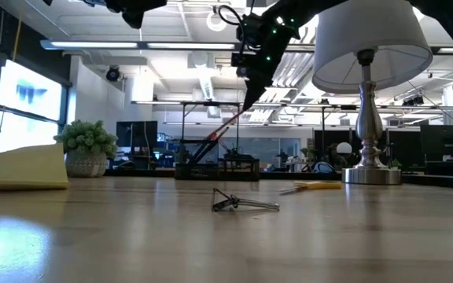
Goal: Pick and place office supplies into organizer
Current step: Put the yellow pencil into the top left slot of the desk organizer, then put the orange pencil into the top left slot of the desk organizer
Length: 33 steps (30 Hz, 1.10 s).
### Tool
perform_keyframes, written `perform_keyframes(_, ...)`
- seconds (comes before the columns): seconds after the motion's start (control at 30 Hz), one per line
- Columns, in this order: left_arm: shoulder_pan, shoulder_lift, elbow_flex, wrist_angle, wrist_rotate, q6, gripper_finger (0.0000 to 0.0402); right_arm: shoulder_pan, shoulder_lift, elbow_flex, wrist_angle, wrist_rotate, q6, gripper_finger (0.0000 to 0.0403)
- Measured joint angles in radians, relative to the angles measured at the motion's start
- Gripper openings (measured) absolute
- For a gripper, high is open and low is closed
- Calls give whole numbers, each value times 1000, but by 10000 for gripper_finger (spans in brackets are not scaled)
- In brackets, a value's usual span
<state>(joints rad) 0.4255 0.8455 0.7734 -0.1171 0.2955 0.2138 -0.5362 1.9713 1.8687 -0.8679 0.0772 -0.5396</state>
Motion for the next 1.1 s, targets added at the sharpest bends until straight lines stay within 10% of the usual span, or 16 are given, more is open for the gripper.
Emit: perform_keyframes(1.1,0,1,0,-151,-120,66,3,83,-2,-143,28,-128,274,78)
